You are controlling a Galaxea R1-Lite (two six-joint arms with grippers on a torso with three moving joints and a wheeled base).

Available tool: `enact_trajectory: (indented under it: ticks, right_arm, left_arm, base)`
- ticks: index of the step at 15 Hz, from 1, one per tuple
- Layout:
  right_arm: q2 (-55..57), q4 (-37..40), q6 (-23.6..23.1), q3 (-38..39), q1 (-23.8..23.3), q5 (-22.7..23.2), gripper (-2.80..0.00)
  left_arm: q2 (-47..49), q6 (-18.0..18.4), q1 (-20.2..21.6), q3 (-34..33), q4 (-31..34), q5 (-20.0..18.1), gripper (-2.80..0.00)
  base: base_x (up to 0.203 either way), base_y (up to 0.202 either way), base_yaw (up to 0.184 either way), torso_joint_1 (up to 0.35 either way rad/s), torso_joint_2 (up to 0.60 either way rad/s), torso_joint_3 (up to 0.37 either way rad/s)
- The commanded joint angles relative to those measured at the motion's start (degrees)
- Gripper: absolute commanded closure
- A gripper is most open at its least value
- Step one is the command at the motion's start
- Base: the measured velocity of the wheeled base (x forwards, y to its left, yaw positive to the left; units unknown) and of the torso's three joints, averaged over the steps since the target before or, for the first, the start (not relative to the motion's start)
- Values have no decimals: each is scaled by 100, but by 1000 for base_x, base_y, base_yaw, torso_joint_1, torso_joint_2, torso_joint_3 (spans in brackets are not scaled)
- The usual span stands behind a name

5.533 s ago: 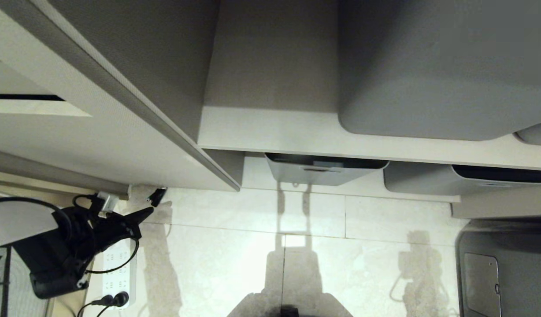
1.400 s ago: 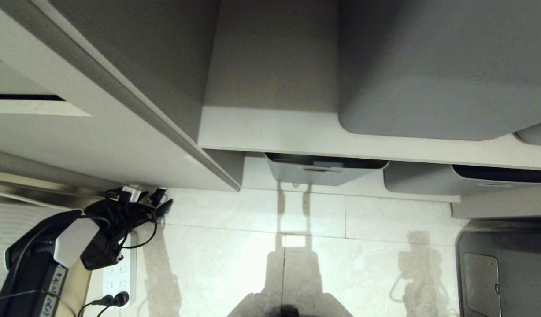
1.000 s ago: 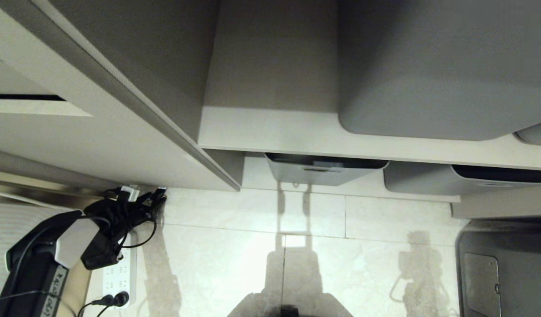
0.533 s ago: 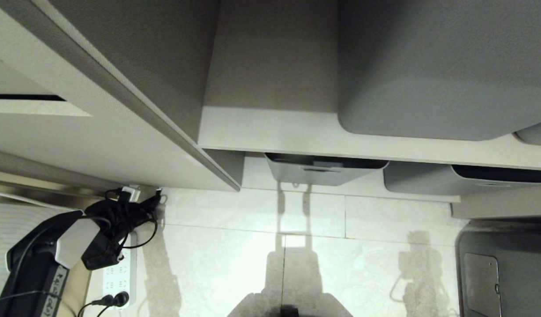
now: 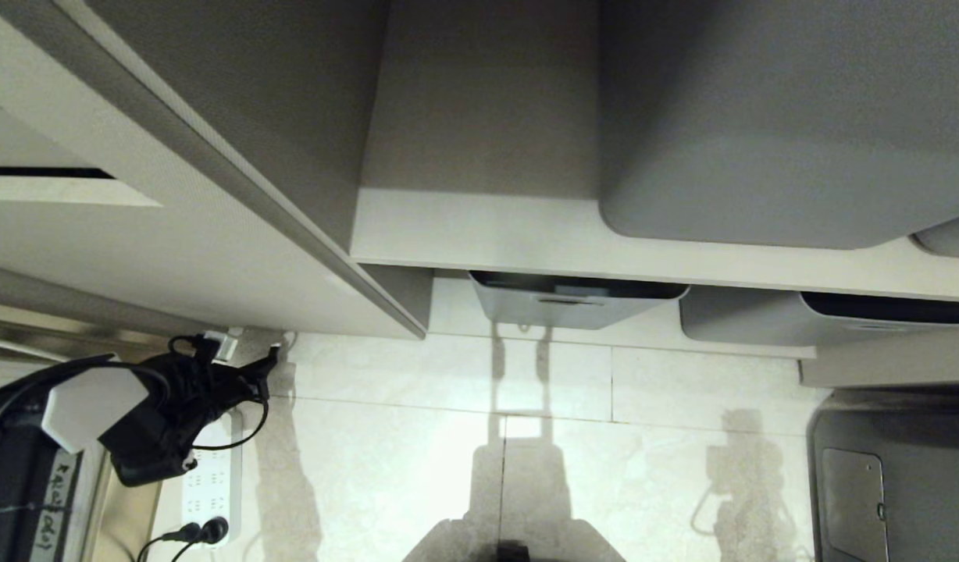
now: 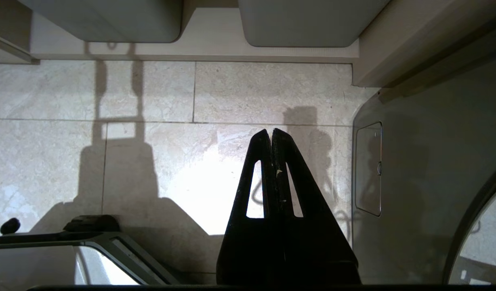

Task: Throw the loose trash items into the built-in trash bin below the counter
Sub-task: Pick up the garbage, then put the garbage in the trash can

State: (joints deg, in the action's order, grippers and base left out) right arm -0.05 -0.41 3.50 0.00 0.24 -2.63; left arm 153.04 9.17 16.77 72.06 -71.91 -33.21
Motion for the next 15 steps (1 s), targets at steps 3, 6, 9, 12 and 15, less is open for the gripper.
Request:
enact_trajectory:
  ticks: [3, 6, 9, 12, 15]
  right_arm:
    - [5, -2, 2, 9, 2, 0, 0]
    - [5, -2, 2, 9, 2, 0, 0]
    - [5, -2, 2, 9, 2, 0, 0]
    - [5, -2, 2, 9, 2, 3, 0]
    - [5, -2, 2, 9, 2, 0, 0]
  left_arm:
    - [-1707, 16, 82, -1420, -78, -10, 0]
    - [-2941, 7, 174, -2746, -115, -9, 0]
    - [-3860, -6, 223, -4466, -513, -41, 0]
    - [-4446, -121, 228, -5424, -1109, -139, 0]
    - [-4870, -139, 229, -5668, -1361, -59, 0]
  base:
    - [0, 0, 0, 0, 0, 0]
    - [0, 0, 0, 0, 0, 0]
    - [0, 0, 0, 0, 0, 0]
    - [0, 0, 0, 0, 0, 0]
    - [0, 0, 0, 0, 0, 0]
